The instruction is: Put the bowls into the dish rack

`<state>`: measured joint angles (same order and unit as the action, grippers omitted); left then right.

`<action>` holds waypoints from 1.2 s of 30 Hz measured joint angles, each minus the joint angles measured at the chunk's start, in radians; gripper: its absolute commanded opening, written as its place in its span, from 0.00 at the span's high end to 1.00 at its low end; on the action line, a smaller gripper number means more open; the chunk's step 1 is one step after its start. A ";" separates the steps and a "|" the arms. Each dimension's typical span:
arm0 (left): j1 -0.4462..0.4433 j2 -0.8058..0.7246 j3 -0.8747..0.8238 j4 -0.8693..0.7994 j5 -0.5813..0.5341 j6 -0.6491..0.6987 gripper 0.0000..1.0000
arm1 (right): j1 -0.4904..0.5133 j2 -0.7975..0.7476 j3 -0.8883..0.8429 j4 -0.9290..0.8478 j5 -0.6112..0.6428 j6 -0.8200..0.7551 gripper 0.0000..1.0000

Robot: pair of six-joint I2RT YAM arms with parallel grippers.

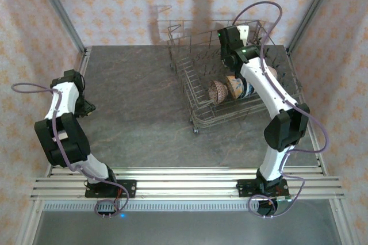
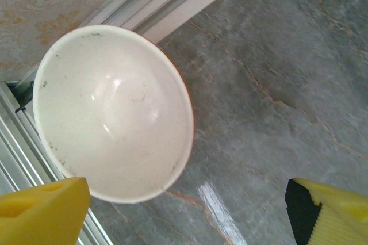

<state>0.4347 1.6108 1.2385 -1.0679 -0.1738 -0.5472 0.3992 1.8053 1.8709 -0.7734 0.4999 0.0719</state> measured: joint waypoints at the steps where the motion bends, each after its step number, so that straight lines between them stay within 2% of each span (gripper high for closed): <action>1: 0.009 0.000 -0.010 0.014 0.001 0.006 0.10 | 0.000 0.000 0.010 -0.001 -0.002 -0.004 0.01; 5: 0.039 0.011 -0.040 0.074 0.017 0.039 0.13 | 0.000 0.000 0.042 -0.003 -0.011 -0.006 0.01; 9: 0.055 0.061 -0.049 0.126 0.047 0.079 0.20 | 0.004 0.000 0.042 -0.011 -0.011 -0.005 0.01; 15: 0.096 0.128 -0.076 0.169 0.093 0.135 0.42 | 0.014 -0.002 0.032 -0.016 -0.010 0.007 0.01; 20: 0.098 0.141 -0.090 0.180 0.112 0.167 0.75 | 0.024 -0.007 0.018 -0.026 -0.007 0.022 0.01; 23: 0.098 0.141 -0.096 0.183 0.124 0.176 0.91 | 0.032 -0.011 0.018 -0.027 0.002 0.030 0.01; 28: 0.094 0.076 -0.132 0.190 0.211 0.143 0.99 | 0.053 -0.024 0.018 -0.040 0.019 0.039 0.02; 31: 0.046 0.000 -0.149 0.188 0.295 0.071 1.00 | 0.066 -0.030 0.018 -0.048 0.019 0.040 0.04; 36: -0.171 -0.131 -0.120 0.244 0.401 -0.140 1.00 | 0.085 -0.030 0.037 -0.056 -0.017 0.039 0.07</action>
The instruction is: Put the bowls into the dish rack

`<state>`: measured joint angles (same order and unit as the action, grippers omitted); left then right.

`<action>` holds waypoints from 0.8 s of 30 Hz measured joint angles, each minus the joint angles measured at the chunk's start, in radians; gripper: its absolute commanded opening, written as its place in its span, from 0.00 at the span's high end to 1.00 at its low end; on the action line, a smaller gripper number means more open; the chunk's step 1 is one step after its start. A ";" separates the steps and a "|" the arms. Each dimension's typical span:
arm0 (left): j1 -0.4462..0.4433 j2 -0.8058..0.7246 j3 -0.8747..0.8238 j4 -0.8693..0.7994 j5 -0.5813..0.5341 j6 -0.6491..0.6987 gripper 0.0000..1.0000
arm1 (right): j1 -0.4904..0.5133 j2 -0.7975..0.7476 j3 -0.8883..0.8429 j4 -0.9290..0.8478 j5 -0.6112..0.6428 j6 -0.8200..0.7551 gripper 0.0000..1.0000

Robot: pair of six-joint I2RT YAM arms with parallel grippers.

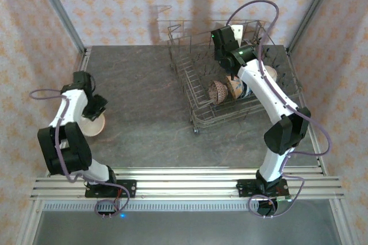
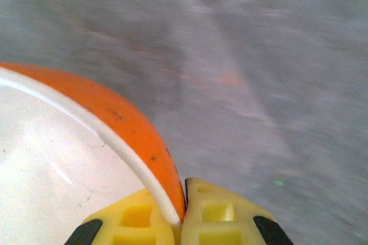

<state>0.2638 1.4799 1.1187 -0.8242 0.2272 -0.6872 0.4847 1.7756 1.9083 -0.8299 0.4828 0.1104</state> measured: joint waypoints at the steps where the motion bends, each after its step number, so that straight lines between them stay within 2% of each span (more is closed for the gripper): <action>1: -0.055 -0.020 0.019 0.024 0.008 -0.053 1.00 | 0.006 0.000 0.006 0.001 -0.019 -0.003 0.08; 4: -0.204 -0.059 0.102 0.115 0.017 -0.212 1.00 | 0.028 -0.004 0.008 0.024 -0.087 -0.016 0.12; 7: -0.313 -0.069 0.208 0.207 -0.009 -0.362 1.00 | 0.056 -0.018 -0.010 0.081 -0.176 -0.034 0.16; 13: -0.485 -0.034 0.465 0.325 -0.158 -0.563 1.00 | 0.145 -0.080 -0.100 0.241 -0.374 -0.084 0.19; 18: -0.581 0.026 0.612 0.377 -0.281 -0.638 1.00 | 0.223 -0.101 -0.140 0.381 -0.487 -0.105 0.21; 24: -0.619 0.124 0.730 0.383 -0.339 -0.682 1.00 | 0.287 -0.097 -0.163 0.530 -0.497 -0.127 0.27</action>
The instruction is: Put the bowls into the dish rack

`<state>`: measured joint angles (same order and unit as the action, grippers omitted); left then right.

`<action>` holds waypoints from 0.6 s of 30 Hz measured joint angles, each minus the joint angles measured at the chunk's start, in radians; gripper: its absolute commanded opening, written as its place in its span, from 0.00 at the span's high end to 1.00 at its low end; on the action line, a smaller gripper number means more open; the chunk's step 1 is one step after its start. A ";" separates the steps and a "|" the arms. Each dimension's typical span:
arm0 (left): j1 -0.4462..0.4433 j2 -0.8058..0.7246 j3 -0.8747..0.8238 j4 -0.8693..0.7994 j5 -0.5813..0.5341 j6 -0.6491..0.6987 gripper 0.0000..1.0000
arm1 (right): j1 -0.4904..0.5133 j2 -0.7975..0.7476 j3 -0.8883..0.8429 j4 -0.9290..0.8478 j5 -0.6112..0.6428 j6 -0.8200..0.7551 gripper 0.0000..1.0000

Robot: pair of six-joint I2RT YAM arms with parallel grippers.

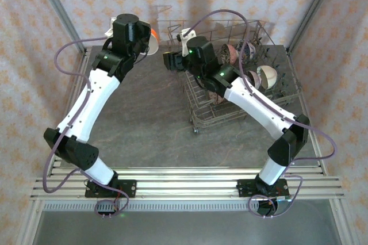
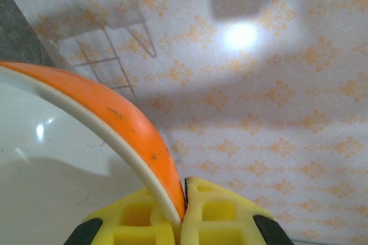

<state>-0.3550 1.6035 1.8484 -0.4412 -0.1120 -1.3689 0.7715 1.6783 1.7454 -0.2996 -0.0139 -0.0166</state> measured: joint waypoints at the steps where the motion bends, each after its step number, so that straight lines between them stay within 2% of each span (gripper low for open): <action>1: -0.006 0.014 0.013 -0.001 -0.002 -0.004 1.00 | 0.008 0.003 -0.003 0.028 0.007 -0.001 0.28; 7: -0.036 0.068 0.075 -0.019 -0.002 -0.023 1.00 | 0.018 0.051 -0.006 0.171 0.067 -0.014 0.37; 18: -0.045 0.079 0.106 -0.034 -0.002 -0.043 1.00 | 0.053 0.159 -0.010 0.341 0.282 -0.043 0.59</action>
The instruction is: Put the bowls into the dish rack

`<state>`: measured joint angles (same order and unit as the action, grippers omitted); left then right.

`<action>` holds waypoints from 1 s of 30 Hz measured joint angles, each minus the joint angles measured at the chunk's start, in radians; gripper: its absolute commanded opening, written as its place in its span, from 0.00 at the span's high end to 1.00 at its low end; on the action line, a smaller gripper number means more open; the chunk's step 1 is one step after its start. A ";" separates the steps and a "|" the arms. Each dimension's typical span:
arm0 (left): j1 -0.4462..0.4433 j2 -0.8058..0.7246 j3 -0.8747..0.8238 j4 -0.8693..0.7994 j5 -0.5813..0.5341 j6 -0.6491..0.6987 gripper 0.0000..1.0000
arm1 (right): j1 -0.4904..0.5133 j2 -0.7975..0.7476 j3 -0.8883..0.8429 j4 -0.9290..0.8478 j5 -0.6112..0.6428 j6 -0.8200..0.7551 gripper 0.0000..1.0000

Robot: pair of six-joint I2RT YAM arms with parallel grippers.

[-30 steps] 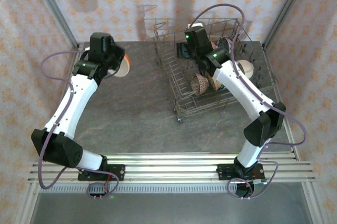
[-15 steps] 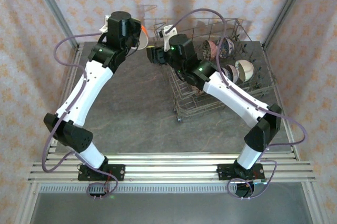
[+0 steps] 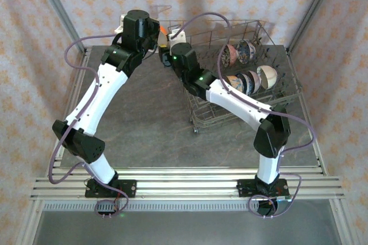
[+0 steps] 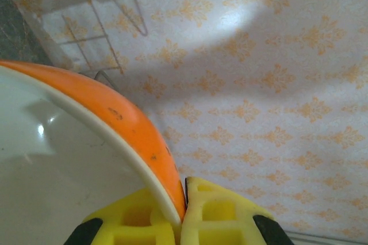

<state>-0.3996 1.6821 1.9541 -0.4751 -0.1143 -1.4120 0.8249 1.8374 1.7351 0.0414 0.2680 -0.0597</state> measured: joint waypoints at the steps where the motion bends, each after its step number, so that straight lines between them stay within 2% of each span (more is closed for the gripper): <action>1: 0.000 0.000 0.002 -0.002 0.000 -0.002 1.00 | 0.004 0.000 -0.002 0.021 0.021 0.002 0.61; 7: -0.002 0.000 0.007 0.000 0.001 -0.013 1.00 | 0.013 0.008 -0.004 0.089 0.096 0.010 0.70; 17: 0.000 0.018 0.007 0.000 0.008 -0.035 1.00 | 0.019 0.057 -0.001 0.173 0.137 -0.030 0.99; 21: 0.005 0.020 0.007 0.011 0.031 -0.040 0.99 | 0.019 0.059 -0.004 0.193 0.163 -0.051 1.00; 30: 0.021 0.043 0.016 0.009 0.137 -0.032 0.73 | 0.002 0.056 -0.080 0.293 0.187 -0.098 1.00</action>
<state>-0.3786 1.7248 1.9697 -0.4664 0.0231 -1.4437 0.8268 1.8935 1.6547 0.3344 0.4545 -0.1581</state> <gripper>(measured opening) 0.233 0.042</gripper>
